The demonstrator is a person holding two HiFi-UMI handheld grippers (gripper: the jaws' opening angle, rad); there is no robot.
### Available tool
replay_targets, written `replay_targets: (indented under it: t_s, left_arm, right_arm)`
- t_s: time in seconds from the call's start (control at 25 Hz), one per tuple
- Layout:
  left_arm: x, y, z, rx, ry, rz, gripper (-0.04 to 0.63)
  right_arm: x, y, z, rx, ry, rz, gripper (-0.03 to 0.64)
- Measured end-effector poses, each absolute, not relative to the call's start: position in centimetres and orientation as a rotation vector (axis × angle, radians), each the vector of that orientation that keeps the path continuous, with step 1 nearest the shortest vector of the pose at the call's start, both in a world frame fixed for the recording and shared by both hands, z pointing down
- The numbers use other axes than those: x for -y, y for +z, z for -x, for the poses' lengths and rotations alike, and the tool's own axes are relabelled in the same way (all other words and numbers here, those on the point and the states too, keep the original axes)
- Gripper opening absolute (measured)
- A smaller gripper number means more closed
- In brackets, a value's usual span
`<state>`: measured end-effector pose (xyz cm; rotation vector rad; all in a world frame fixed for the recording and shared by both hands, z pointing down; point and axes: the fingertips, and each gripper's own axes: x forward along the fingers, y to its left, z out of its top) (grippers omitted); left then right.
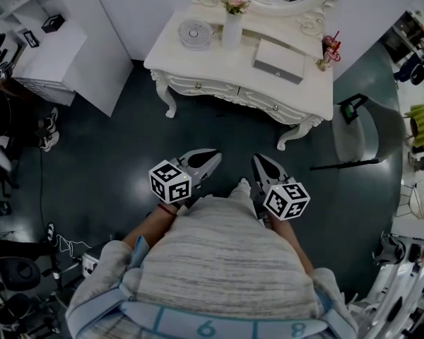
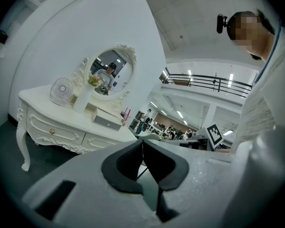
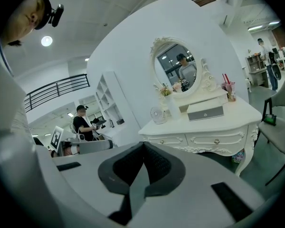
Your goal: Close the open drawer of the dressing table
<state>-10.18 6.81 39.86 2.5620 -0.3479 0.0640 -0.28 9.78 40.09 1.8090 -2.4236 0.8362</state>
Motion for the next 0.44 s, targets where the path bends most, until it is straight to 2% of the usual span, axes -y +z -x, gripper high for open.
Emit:
replay_targets:
  t_s: [0.44]
  left_arm:
    - [-6.12,39.40,10.63,0.352,0.019,-2.537,0.014]
  right_arm:
    - [-9.49,39.94,0.45,2.426,0.845,-1.811,0.009]
